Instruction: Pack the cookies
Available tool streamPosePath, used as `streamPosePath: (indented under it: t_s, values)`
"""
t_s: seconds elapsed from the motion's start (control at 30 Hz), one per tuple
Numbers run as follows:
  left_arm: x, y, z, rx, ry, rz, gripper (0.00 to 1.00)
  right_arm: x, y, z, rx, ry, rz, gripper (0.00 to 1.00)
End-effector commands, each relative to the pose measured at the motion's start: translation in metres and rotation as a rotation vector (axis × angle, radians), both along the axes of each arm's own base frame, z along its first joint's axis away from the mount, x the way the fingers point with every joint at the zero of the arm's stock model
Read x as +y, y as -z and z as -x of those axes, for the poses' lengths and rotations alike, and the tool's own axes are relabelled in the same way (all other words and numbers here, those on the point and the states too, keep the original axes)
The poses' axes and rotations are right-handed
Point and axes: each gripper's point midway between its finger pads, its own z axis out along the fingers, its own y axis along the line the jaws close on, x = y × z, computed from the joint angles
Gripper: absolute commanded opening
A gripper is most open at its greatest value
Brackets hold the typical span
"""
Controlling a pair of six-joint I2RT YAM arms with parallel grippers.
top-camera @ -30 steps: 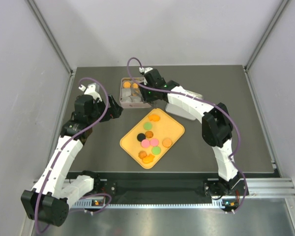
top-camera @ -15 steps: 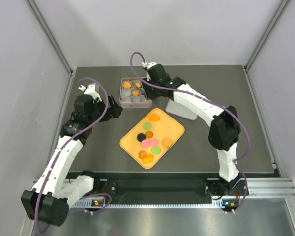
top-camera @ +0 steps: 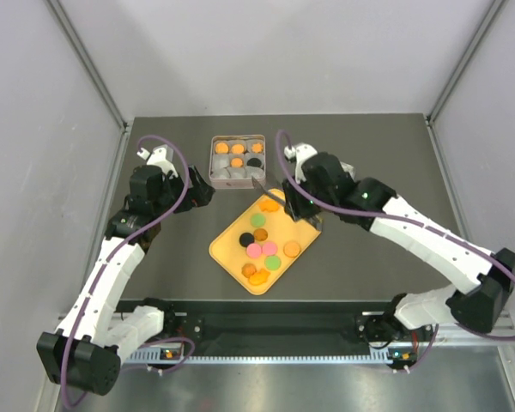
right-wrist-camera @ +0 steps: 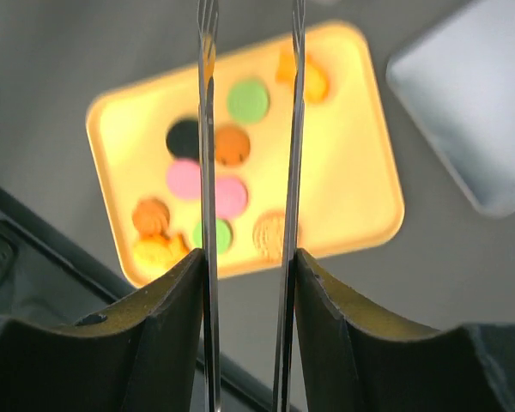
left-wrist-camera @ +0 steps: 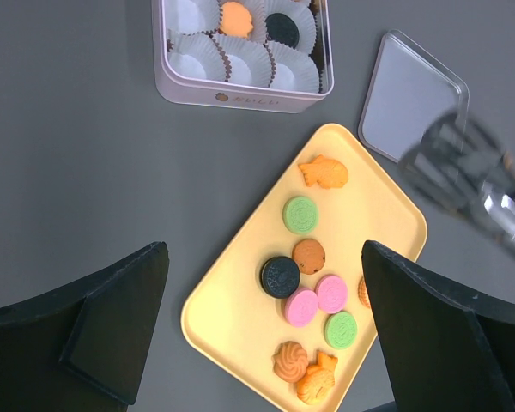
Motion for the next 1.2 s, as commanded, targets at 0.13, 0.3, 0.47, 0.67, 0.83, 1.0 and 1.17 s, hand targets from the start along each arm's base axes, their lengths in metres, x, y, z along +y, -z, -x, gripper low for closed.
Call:
streamPosePath:
  t_s: [0.13,0.3,0.47,0.67,0.83,1.0,1.17]
  values:
    - [-0.001,-0.010,-0.005,-0.048,0.003,0.021,0.99,-0.053,0.055,0.069,0.167,0.017,0.161,0.42]
    - [-0.002,-0.008,-0.005,-0.044,0.006,0.022,0.99,-0.061,0.068,0.095,0.228,-0.020,0.186,0.42]
    - [-0.001,-0.008,-0.005,-0.042,0.002,0.019,0.99,-0.064,0.076,0.103,0.255,-0.040,0.226,0.44]
    - [-0.001,-0.008,-0.004,-0.043,0.004,0.019,0.99,-0.065,0.087,0.108,0.283,-0.053,0.262,0.45]
    - [-0.002,-0.007,-0.005,-0.039,0.004,0.020,0.99,-0.064,0.092,0.110,0.294,-0.064,0.272,0.46]
    - [-0.002,-0.007,-0.004,-0.041,0.004,0.020,0.99,-0.063,0.095,0.110,0.294,-0.066,0.283,0.47]
    - [-0.001,-0.007,-0.004,-0.041,0.003,0.020,0.99,-0.062,0.101,0.110,0.298,-0.066,0.307,0.48]
